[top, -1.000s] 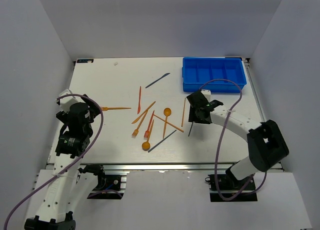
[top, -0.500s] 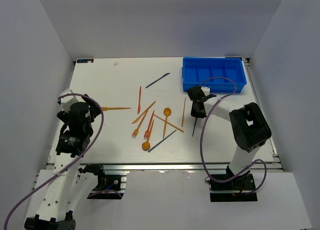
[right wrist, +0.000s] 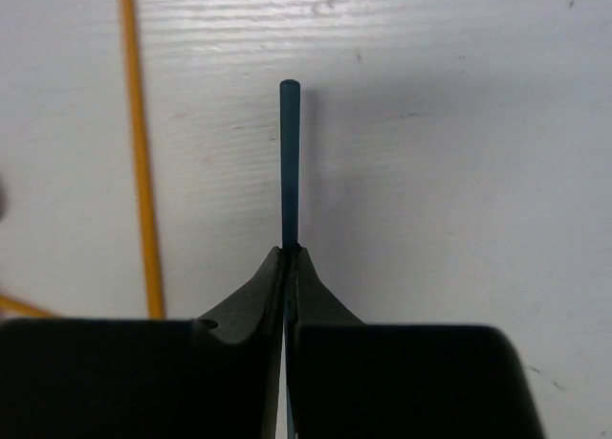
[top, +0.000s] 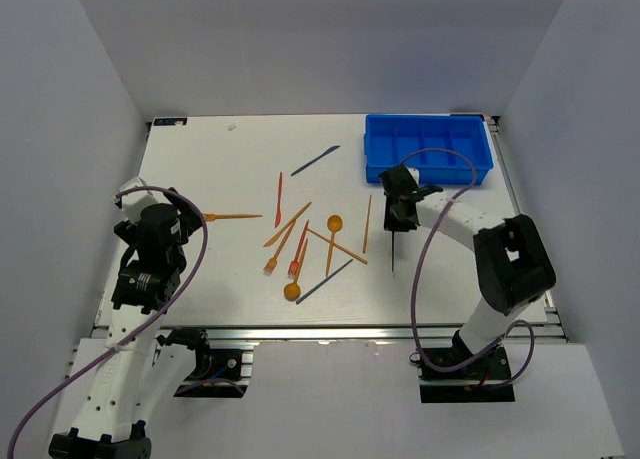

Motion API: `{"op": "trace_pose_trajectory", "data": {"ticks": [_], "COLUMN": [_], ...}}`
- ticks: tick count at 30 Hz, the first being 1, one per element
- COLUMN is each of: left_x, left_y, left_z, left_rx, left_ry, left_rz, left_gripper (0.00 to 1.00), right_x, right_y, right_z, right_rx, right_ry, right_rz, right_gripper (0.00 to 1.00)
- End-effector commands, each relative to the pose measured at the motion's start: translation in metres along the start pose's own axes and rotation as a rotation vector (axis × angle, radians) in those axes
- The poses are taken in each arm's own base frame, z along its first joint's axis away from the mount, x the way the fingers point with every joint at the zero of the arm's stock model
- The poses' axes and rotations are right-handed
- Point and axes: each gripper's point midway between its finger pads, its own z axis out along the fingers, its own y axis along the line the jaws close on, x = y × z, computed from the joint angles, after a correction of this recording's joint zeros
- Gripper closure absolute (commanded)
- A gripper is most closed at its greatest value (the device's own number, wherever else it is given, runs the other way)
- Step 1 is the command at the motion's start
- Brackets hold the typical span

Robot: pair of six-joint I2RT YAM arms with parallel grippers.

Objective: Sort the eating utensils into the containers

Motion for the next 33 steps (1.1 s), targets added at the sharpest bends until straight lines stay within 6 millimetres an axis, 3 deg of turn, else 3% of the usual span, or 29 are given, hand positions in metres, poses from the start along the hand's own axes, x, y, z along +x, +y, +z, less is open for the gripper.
{"op": "trace_pose_trajectory", "data": {"ticks": [1,3,4,7,8,10,11,13,14,15,16,17,19,22,28,33], "left_x": [0.001,0.001,0.001,0.002,0.002,0.002,0.002,0.002,0.002,0.002,0.003,0.005,0.006,0.007,0.008,0.007], "left_y": [0.001,0.001,0.0,0.0,0.0,0.0,-0.001,0.0,-0.001,-0.002,-0.002,-0.002,-0.003,-0.005,-0.005,-0.005], "left_z": [0.001,0.0,0.001,0.001,0.001,0.001,0.001,0.001,0.0,0.001,0.001,0.002,0.003,0.003,0.004,0.003], "left_rx": [-0.001,0.001,0.002,0.004,0.005,0.006,0.008,0.009,0.013,0.014,0.015,0.013,0.013,0.024,0.024,0.026], "left_ry": [0.002,0.002,0.004,0.006,0.008,0.006,0.007,0.007,0.005,0.006,0.008,0.014,0.021,0.024,0.026,0.023], "left_rz": [0.002,0.0,0.001,0.003,0.004,0.002,0.002,0.001,0.0,0.0,0.002,0.006,0.011,0.01,0.013,0.01], "left_gripper": [0.02,0.02,0.02,0.02,0.02,0.02,0.02,0.02,0.02,0.02,0.02,0.02,0.02,0.02,0.02,0.02], "right_x": [-0.065,-0.083,-0.104,-0.141,-0.171,-0.2,-0.232,-0.259,-0.283,-0.294,-0.3,-0.313,-0.328,-0.334,-0.324,-0.324], "right_y": [0.016,0.014,0.019,0.02,0.024,0.025,0.037,0.041,0.05,0.051,0.051,0.052,0.049,0.046,0.052,0.052], "right_z": [-0.066,-0.079,-0.092,-0.089,-0.087,-0.08,-0.078,-0.071,-0.067,-0.062,-0.043,-0.047,-0.038,-0.023,0.0,0.005], "right_rx": [-0.103,-0.087,-0.102,-0.08,-0.086,-0.097,-0.116,-0.12,-0.133,-0.133,-0.124,-0.126,-0.135,-0.167,-0.226,-0.228], "right_ry": [-0.178,-0.225,-0.276,-0.317,-0.351,-0.361,-0.403,-0.432,-0.474,-0.488,-0.485,-0.526,-0.585,-0.631,-0.621,-0.635], "right_rz": [-0.05,-0.077,-0.08,-0.115,-0.108,-0.145,-0.16,-0.213,-0.222,-0.23,-0.262,-0.255,-0.307,-0.349,-0.376,-0.339], "right_gripper": [1.0,1.0,1.0,1.0,1.0,1.0,1.0,1.0,1.0,1.0,1.0,1.0,1.0,1.0,1.0,1.0]}}
